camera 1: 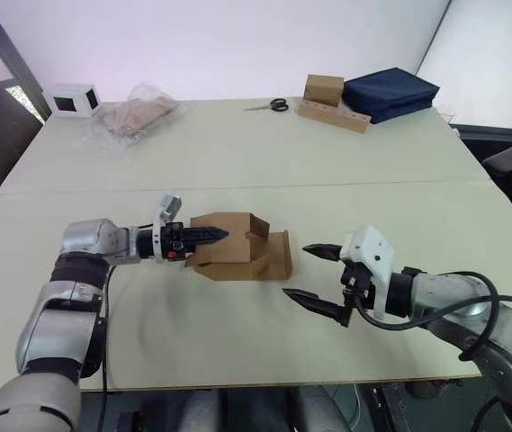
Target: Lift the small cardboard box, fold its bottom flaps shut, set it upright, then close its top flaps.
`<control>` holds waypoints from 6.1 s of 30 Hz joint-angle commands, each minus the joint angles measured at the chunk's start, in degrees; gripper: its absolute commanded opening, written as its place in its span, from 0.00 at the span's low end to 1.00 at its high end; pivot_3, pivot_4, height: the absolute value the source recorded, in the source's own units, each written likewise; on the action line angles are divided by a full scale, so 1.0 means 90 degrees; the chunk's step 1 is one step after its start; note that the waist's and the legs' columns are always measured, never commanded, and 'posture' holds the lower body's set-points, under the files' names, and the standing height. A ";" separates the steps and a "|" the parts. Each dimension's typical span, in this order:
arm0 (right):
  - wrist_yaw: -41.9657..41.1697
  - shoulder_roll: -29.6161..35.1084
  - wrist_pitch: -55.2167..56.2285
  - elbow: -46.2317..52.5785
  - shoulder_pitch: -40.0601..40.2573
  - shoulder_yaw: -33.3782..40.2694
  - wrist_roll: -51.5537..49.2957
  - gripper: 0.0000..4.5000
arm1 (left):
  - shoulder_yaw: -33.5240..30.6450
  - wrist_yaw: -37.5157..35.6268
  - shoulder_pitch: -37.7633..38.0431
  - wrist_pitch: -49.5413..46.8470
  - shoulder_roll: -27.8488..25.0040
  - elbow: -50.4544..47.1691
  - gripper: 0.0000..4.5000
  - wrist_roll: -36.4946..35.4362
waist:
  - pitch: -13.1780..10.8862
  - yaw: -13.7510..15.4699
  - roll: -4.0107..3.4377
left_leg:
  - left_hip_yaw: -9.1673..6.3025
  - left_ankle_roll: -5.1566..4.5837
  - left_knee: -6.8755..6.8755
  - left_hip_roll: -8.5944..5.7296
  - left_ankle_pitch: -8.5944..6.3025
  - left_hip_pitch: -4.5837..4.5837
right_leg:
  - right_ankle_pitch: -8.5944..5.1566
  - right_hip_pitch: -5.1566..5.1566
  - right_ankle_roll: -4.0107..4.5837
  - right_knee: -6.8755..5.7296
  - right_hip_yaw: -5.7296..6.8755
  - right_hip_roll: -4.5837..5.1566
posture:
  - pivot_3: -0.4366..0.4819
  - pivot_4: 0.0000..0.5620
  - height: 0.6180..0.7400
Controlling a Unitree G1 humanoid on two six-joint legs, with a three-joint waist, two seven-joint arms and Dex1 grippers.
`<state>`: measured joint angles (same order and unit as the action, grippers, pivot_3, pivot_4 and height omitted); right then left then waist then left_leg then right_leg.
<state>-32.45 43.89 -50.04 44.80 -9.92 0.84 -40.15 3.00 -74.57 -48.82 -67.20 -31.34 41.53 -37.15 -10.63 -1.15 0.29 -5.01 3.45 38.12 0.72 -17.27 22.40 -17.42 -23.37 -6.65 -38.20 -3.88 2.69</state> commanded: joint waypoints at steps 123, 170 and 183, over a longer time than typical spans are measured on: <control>0.1312 -0.2677 0.0961 -0.2090 -0.2248 0.0490 -0.2108 0.02 | -0.1232 0.0210 -0.0833 0.1662 0.0195 -0.3445 0.00 -0.1231 | -0.0001 -0.0309 -0.0006 | 0.0000 0.0023 -0.0011 0.0001 0.0013 0.0006 | 0.0000 -0.0011 -0.0001 0.0000 -0.0003 0.0001 | 0.48 0.27 1.00; 0.1701 -0.3525 0.1243 -0.2985 -0.2214 0.1557 -0.4354 0.02 | -0.1376 0.0415 -0.1016 0.1540 0.0202 -0.3185 0.00 -0.1531 | -0.0005 -0.0313 -0.0011 | 0.0003 0.0028 -0.0011 0.0002 0.0016 0.0005 | 0.0000 -0.0011 -0.0001 0.0000 -0.0005 0.0003 | 0.48 0.27 1.00; 0.1764 -0.3838 0.1365 -0.3023 -0.2180 0.1530 -0.4666 0.50 | -0.1412 0.0470 -0.1048 0.1550 0.0166 -0.3118 0.00 -0.1497 | -0.0005 -0.0313 -0.0011 | 0.0002 0.0029 -0.0011 0.0002 0.0017 0.0004 | 0.0000 -0.0012 -0.0001 -0.0001 -0.0005 0.0003 | 0.48 0.27 1.00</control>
<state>-16.51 9.87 -38.34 15.62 -29.39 14.64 -80.31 -7.98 -70.42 -56.48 -54.08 -29.26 14.02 -50.03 -10.68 -3.96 0.19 -4.99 3.71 38.02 0.74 -17.12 22.43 -17.42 -23.47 -6.66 -38.21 -3.92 2.71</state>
